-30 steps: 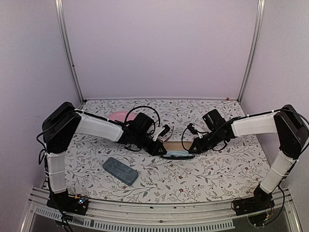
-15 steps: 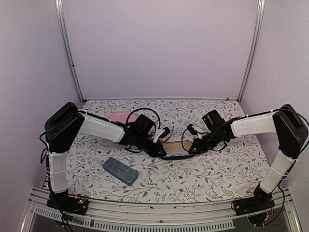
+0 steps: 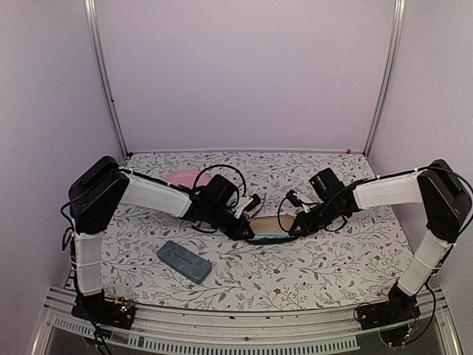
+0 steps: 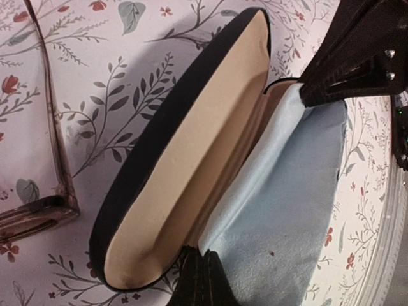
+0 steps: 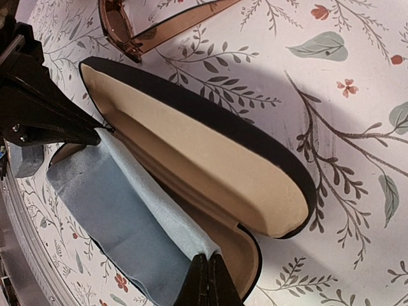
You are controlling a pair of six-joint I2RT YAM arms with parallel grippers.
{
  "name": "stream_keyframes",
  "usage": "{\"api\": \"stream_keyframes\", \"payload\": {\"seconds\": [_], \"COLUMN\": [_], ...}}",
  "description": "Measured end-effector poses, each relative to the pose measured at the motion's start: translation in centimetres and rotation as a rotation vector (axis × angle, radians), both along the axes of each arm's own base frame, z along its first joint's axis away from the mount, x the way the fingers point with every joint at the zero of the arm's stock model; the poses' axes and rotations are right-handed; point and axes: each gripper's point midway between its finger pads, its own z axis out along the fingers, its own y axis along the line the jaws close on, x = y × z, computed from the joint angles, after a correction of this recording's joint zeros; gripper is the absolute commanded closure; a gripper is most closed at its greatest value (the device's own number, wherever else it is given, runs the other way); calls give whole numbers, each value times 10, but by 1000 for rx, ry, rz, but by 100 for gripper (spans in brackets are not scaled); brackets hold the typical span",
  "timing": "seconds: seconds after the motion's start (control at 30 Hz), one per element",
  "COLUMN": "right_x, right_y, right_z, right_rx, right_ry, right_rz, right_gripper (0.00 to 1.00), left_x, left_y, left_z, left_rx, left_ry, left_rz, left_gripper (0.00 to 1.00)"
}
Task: Organize the sunglasses
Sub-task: Place the folded cleaning cloth in the sunglasses case.
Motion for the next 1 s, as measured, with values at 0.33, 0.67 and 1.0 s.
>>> {"api": "stream_keyframes", "payload": {"seconds": [0.33,0.67,1.0], "right_x": [0,0,-1], "right_y": [0,0,-1], "right_z": [1,3,12], "right_rx": [-2,-4,0], "right_ry": [1,5,-4], "right_rz": [2,2,2], "right_gripper": [90,86,82], "left_x": [1,1,2], "left_y": [2,4,3], "left_z": [-2,-3,2], "left_rx": [14,24,19], "left_ry": [-7,-7,-16], "left_rz": [3,9,12], "left_gripper": [91,82,73]}}
